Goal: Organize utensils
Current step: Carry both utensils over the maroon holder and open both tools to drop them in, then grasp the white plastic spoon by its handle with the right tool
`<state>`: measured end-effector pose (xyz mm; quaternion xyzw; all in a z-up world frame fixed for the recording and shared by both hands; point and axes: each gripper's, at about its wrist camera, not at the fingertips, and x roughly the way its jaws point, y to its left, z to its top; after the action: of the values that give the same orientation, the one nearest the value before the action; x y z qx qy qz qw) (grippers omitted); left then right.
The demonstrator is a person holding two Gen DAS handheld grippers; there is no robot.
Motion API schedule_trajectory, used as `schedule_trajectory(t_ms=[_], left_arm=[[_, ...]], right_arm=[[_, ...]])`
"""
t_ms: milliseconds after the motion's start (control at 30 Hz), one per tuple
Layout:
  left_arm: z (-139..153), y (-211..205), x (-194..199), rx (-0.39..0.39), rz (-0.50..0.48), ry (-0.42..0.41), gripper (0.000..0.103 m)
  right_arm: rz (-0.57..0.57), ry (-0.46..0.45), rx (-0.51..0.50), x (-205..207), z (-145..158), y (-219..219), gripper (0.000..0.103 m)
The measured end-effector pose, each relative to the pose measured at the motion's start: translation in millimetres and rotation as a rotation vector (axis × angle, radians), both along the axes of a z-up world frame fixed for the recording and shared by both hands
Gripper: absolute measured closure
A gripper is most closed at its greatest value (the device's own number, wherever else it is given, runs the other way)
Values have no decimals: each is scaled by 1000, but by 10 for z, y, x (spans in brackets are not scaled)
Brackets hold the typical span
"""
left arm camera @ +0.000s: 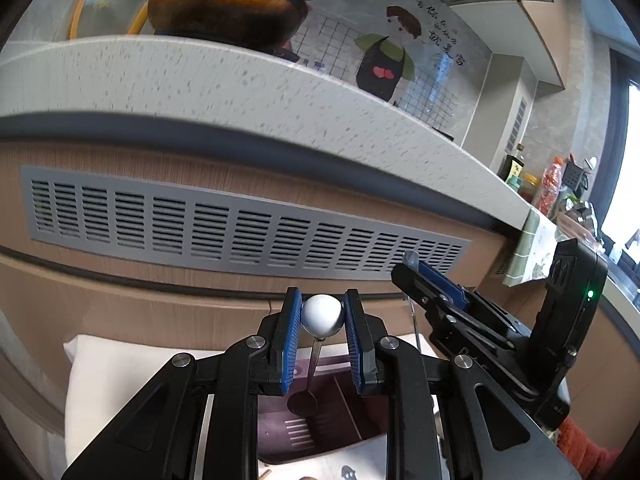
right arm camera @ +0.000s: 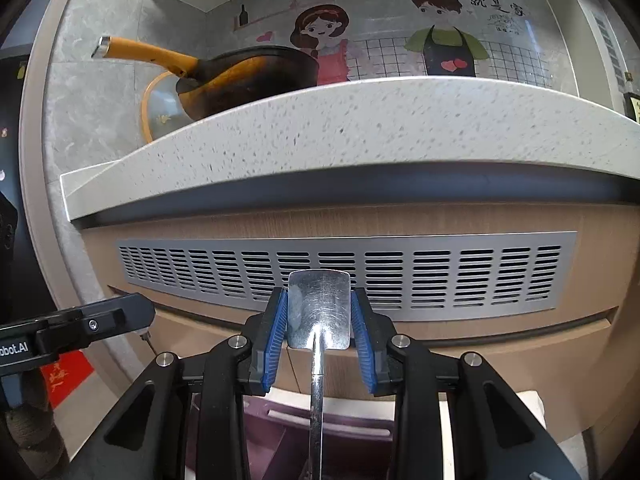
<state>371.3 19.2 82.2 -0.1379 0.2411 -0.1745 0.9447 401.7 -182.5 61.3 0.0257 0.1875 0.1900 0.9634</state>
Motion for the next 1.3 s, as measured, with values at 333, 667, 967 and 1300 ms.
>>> schedule_trajectory(t_ms=[333,667,967,1300], left_arm=[[-228,19,3,-49,-50,28,67],[-655,488,-630,16,41,153,66],[-1579,716,-1147,60,79,378,66],[-1780,694,-1332,-6,59,433,66]], right_arm=[[-9,37,-41,-124,-236,-115,73],[-41,104,-103,-977,-240,-539,73],[45,321,-222,-1730,-816,-565,73],[106,440,-215,-1990,-1158,-471,73]])
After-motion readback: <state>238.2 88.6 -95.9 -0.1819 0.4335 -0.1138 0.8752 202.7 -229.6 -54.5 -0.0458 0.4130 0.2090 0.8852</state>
